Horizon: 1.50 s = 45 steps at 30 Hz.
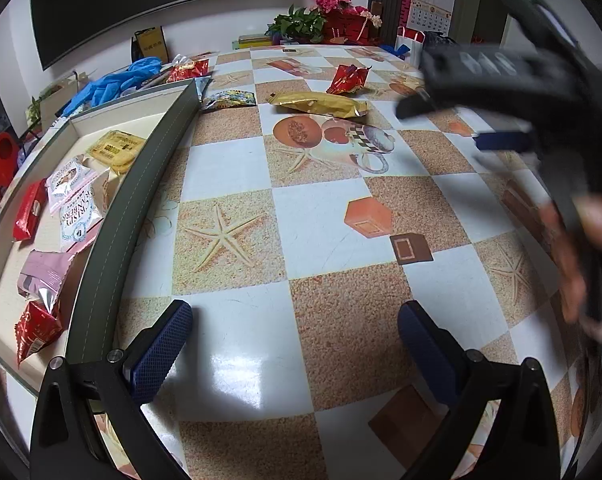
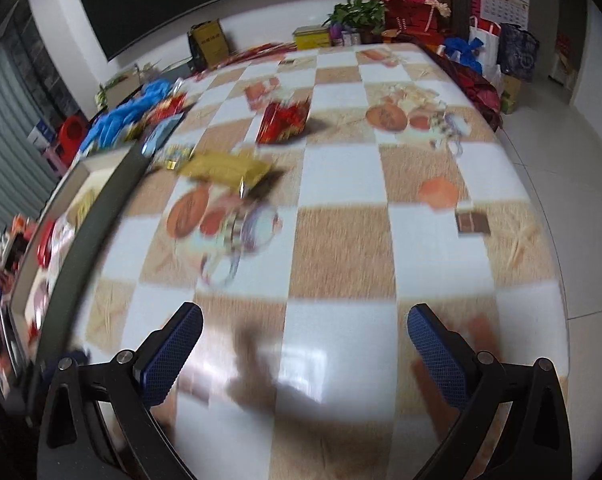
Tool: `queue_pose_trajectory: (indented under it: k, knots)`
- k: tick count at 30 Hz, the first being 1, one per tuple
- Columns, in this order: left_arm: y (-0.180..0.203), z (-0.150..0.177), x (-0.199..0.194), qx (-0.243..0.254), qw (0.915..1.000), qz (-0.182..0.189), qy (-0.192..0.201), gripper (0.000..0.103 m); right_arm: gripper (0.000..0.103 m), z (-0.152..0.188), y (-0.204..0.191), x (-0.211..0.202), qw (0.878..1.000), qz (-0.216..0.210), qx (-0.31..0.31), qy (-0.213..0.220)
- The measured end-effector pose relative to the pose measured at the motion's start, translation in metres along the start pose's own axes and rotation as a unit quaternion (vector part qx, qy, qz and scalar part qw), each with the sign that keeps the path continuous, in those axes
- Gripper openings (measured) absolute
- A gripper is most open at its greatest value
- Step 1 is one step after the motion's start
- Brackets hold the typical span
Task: Organize snacks
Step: 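Grasp the red crumpled snack bag with the right gripper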
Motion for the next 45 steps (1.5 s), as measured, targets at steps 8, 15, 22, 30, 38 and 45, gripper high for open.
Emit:
queue_pose_trajectory:
  k: [8,15,22,30,38,45]
  knots:
    - [-0.001,0.000,-0.002,-0.006,0.9999,0.009,0.002,0.103,0.103,-0.079,0.008,0.055,0.996,0.064,0.057,0.000]
    - [-0.003,-0.001,-0.002,-0.011,0.9998,0.015,0.004,0.103,0.103,-0.065,-0.024,0.083,0.993,0.064,-0.076,-0.066]
    - [-0.002,-0.001,-0.002,-0.008,0.9999,0.011,0.003,0.103,0.103,-0.051,-0.037,0.027,0.993,-0.008,-0.112,-0.027]
    - [-0.002,-0.001,-0.002,-0.008,0.9999,0.011,0.003,0.103,0.082,-0.100,-0.017,0.075,0.999,-0.008,0.028,0.017]
    - [-0.006,-0.003,-0.002,-0.021,0.9995,0.023,0.006,0.103,0.038,-0.085,-0.019,0.069,0.998,0.027,-0.059,0.008]
    - [-0.002,-0.016,0.004,-0.009,0.9999,-0.005,-0.008,0.103,0.039,0.004,0.005,0.006,0.993,0.039,-0.108,-0.006]
Point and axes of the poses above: each gripper's, at about its wrist camera, not at the fingertips, and x roughly the way its jaws point, y to its right, z to its underside, the point moved 8 cm from there along x, roughly the way its jaws point, and after that the axes turned 8 degrees about -z, right-handed, at the moved point
